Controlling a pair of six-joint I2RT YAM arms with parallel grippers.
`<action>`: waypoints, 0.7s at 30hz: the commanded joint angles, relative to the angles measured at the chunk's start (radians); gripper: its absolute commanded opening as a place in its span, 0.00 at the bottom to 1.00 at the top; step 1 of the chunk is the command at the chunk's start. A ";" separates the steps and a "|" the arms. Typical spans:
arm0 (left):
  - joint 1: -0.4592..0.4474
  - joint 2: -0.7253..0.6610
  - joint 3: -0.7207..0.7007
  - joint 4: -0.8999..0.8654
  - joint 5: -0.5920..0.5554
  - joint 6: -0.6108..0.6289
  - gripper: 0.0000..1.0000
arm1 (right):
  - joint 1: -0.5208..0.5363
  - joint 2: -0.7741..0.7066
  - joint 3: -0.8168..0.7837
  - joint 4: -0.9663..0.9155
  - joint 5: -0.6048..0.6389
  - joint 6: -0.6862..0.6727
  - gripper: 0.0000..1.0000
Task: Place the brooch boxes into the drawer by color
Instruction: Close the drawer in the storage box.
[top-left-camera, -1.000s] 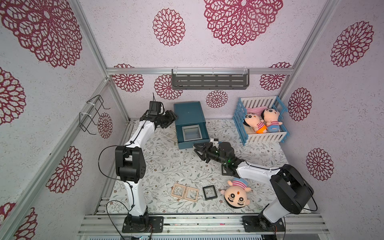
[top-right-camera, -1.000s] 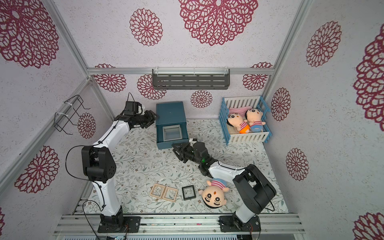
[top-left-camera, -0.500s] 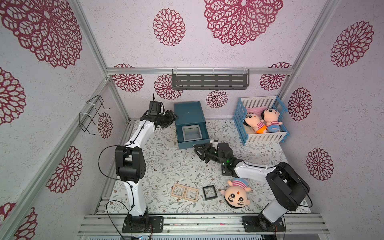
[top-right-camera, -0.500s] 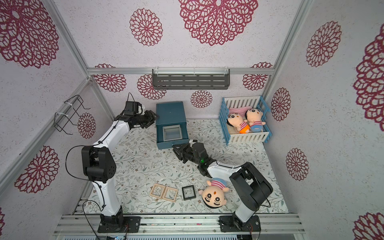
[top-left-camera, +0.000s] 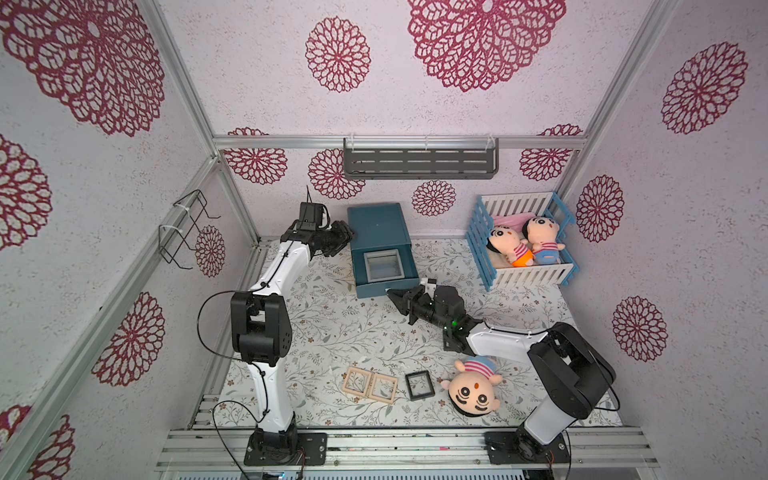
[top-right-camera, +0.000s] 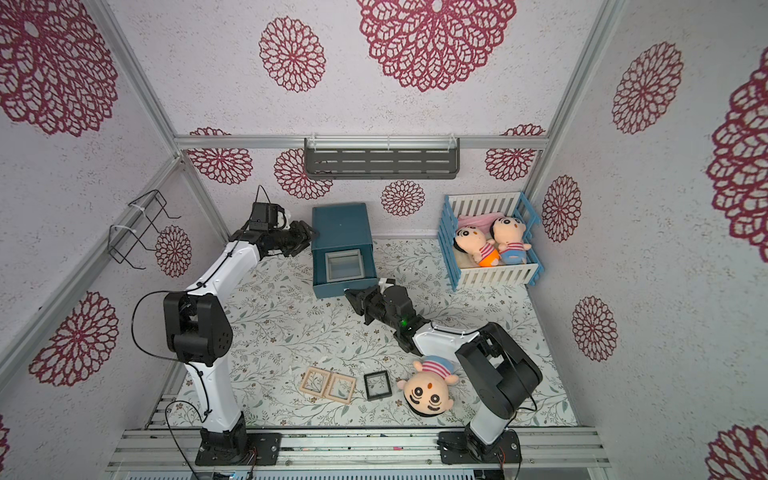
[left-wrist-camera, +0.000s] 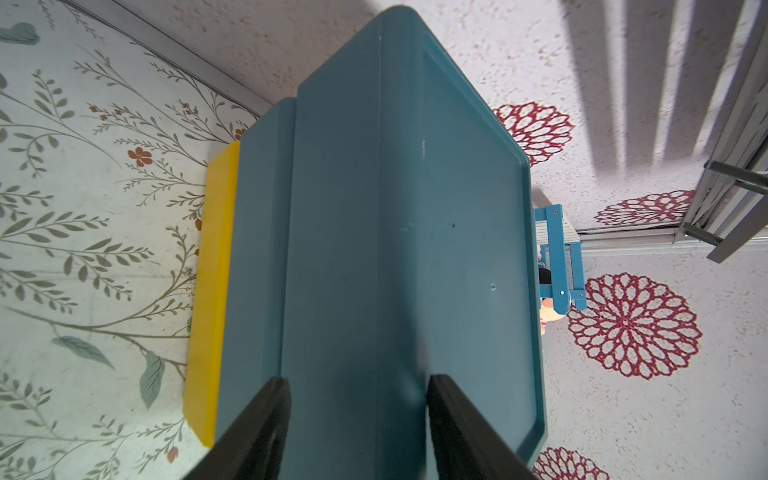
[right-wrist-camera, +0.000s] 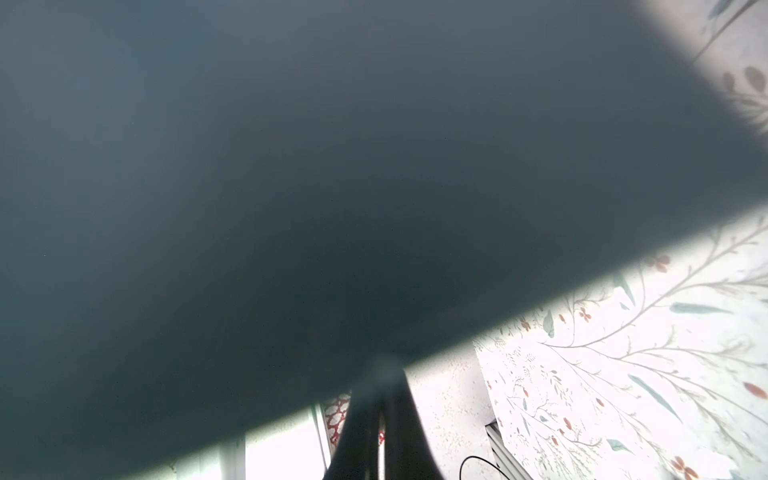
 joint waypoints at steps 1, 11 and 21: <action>-0.009 0.008 0.009 -0.004 0.002 0.005 0.59 | -0.004 0.009 0.041 0.037 0.027 -0.005 0.00; -0.012 0.002 -0.003 -0.002 0.001 0.002 0.58 | -0.017 0.014 0.079 -0.002 0.020 -0.027 0.00; -0.013 0.005 -0.009 0.007 0.001 -0.003 0.57 | -0.051 0.074 0.159 -0.032 0.001 -0.040 0.00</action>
